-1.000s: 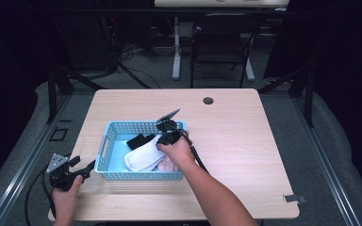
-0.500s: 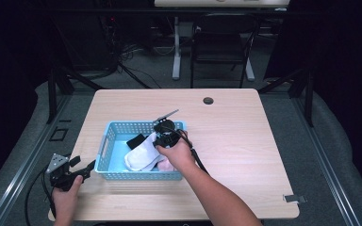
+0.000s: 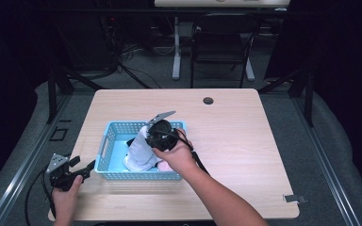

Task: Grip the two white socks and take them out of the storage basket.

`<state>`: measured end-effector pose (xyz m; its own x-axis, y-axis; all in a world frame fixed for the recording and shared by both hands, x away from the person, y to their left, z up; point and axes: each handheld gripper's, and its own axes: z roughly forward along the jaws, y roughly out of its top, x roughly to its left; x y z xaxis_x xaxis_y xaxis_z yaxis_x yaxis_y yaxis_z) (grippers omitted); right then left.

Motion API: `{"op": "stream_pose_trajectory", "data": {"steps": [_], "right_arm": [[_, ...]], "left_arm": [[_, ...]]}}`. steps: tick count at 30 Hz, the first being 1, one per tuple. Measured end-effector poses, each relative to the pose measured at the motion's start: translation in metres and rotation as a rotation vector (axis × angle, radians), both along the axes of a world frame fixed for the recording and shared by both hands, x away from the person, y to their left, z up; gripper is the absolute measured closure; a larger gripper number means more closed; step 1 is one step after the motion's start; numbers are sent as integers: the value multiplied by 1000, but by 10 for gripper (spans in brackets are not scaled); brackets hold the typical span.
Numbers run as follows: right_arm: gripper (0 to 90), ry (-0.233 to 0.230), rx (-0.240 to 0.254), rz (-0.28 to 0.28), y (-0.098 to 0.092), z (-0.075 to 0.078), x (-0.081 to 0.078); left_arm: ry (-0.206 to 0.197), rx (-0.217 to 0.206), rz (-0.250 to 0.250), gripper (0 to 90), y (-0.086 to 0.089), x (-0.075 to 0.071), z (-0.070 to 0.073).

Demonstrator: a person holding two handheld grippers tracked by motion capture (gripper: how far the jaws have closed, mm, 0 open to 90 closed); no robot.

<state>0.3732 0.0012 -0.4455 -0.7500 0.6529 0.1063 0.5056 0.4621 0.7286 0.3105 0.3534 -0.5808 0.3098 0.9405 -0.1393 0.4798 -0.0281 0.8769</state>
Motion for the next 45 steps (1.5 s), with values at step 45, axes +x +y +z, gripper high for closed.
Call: {"op": "stream_pose_trajectory", "data": {"steps": [45], "right_arm": [[871,-231,248,-264,-153,31,-87]], "left_arm": [[5,7,7,240,0,0,-1]]}}
